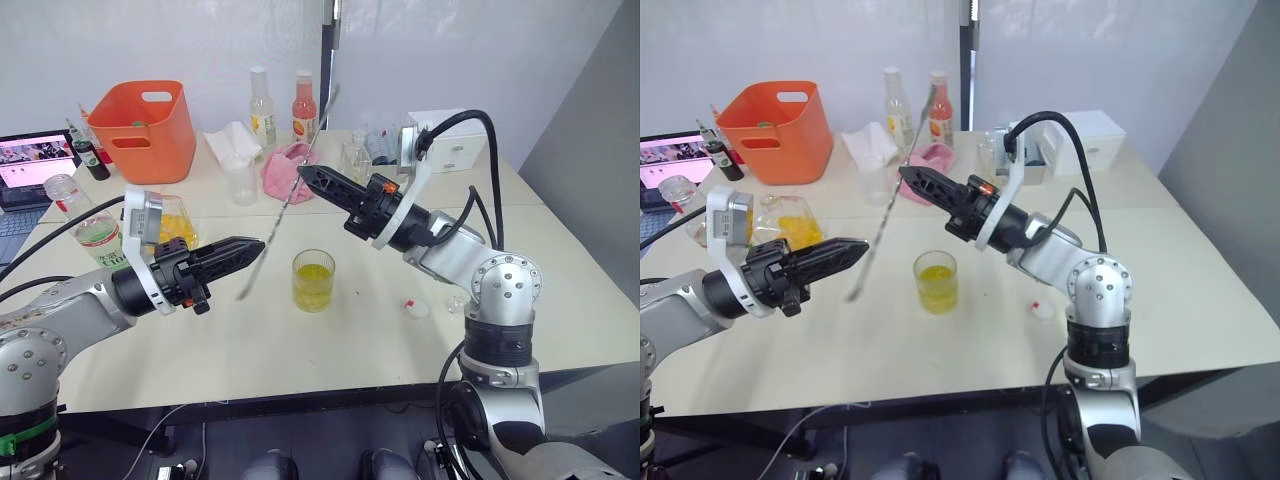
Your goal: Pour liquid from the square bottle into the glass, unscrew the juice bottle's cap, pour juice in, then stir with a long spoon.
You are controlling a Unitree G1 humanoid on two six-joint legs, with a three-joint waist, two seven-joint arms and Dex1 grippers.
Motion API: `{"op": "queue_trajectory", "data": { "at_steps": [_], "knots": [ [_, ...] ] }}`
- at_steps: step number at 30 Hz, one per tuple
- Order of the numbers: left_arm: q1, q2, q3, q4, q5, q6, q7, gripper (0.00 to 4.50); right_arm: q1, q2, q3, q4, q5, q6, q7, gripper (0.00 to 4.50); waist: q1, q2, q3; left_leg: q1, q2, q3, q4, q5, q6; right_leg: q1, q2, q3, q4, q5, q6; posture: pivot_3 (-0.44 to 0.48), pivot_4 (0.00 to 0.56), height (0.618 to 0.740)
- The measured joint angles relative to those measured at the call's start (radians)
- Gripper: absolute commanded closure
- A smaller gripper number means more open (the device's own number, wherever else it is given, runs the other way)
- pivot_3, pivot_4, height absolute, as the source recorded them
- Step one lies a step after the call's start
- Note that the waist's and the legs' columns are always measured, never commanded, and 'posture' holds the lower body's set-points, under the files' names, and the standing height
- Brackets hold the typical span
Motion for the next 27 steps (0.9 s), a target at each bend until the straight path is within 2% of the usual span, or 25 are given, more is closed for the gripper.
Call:
{"op": "queue_trajectory", "data": {
  "at_steps": [7, 8, 11, 14, 17, 22, 27],
  "knots": [
    [0.008, 0.024, 0.01, 0.001, -0.015, 0.0, -0.024, 0.2, 0.002, -0.002, 0.007, 0.0, -0.018, 0.0, 0.0, 4.5, 0.0, 0.0, 0.0, 0.0, 0.0, 0.0, 0.0, 0.0, 0.0, 0.0, 0.0, 0.0, 0.0, 0.0, 0.0, 0.0, 0.15, 0.713],
    [0.02, 0.043, 0.012, 0.002, -0.005, -0.001, -0.041, 0.04, 0.002, -0.003, 0.012, 0.0, -0.024, 0.0, 0.0, 4.5, -0.001, 0.0, 0.0, 0.0, 0.0, 0.0, 0.0, 0.0, 0.0, 0.0, 0.0, 0.0, 0.0, 0.0, 0.0, 0.0, 0.15, 0.713],
    [0.078, 0.104, 0.025, 0.009, 0.064, -0.008, -0.099, 0.04, 0.004, -0.023, 0.016, 0.0, -0.038, 0.0, 0.002, 4.5, -0.002, 0.001, 0.0, 0.0, 0.0, 0.001, -0.001, 0.0, 0.0, -0.001, 0.001, 0.001, 0.0, 0.0, 0.0, 0.0, 0.15, 0.713],
    [0.187, 0.157, 0.032, 0.023, 0.202, -0.062, -0.203, 0.04, -0.004, -0.058, 0.017, -0.003, -0.048, 0.0, 0.031, 4.5, -0.002, 0.001, 0.001, 0.0, 0.001, 0.002, -0.002, 0.0, -0.001, -0.002, 0.002, 0.001, -0.001, 0.0, 0.0, 0.0, 0.15, 0.713],
    [0.221, 0.158, 0.032, 0.026, 0.274, -0.111, -0.263, 0.04, -0.033, -0.082, 0.027, -0.007, -0.054, 0.002, 0.061, 4.5, 0.0, 0.002, 0.001, -0.001, 0.002, 0.003, -0.002, 0.0, -0.001, -0.003, 0.002, 0.001, -0.001, 0.0, -0.001, 0.0, 0.15, 0.713],
    [0.285, 0.145, 0.021, 0.023, 0.376, -0.182, -0.325, 0.04, -0.17, -0.197, 0.016, -0.008, -0.11, -0.003, 0.139, 4.5, -0.001, 0.003, 0.002, -0.001, 0.003, 0.003, -0.003, 0.0, -0.002, -0.004, 0.003, 0.002, -0.002, 0.0, -0.001, 0.0, 0.15, 0.713],
    [0.293, 0.108, -0.008, 0.015, 0.416, -0.215, -0.344, 0.04, -0.192, -0.251, 0.018, 0.002, -0.165, -0.005, 0.193, 4.5, 0.001, 0.003, 0.002, -0.001, 0.002, 0.003, -0.004, 0.0, -0.002, -0.004, 0.002, 0.001, -0.002, 0.0, -0.001, 0.0, 0.15, 0.713]
  ]
}}
